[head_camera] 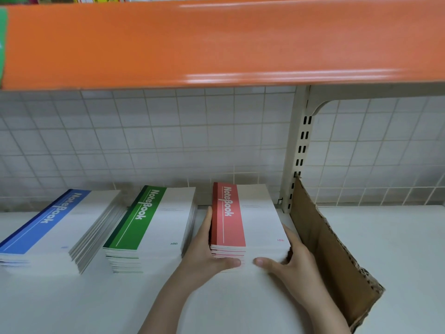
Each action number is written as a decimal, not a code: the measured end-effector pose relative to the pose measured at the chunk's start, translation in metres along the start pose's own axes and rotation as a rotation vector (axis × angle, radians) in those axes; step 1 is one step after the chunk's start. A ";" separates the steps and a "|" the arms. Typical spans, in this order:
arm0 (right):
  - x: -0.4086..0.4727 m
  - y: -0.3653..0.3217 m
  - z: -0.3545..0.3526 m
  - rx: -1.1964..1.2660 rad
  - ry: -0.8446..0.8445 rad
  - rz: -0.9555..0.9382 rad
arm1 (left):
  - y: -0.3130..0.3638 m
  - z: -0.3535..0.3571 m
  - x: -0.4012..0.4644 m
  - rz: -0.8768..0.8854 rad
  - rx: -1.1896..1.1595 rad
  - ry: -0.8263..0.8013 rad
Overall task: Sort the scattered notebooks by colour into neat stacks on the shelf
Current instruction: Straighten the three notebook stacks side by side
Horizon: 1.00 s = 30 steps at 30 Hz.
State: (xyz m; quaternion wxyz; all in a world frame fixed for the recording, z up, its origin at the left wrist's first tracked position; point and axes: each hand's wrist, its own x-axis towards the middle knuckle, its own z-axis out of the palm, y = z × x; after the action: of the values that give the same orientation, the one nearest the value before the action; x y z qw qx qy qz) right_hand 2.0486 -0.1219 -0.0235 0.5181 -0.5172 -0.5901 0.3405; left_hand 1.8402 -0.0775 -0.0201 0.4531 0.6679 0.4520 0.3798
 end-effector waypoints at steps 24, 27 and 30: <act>0.000 0.002 -0.002 -0.135 -0.030 0.042 | -0.013 -0.005 0.004 -0.032 0.067 -0.054; 0.001 0.003 -0.002 -0.117 -0.020 0.046 | -0.015 -0.006 0.005 -0.031 0.084 -0.051; 0.001 0.004 -0.001 -0.097 -0.017 0.054 | -0.016 -0.005 0.005 -0.039 0.085 -0.048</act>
State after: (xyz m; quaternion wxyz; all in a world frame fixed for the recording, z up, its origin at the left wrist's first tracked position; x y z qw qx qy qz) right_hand 2.0511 -0.1202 -0.0266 0.4779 -0.5545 -0.5960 0.3300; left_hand 1.8328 -0.0687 -0.0333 0.4420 0.6866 0.4698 0.3354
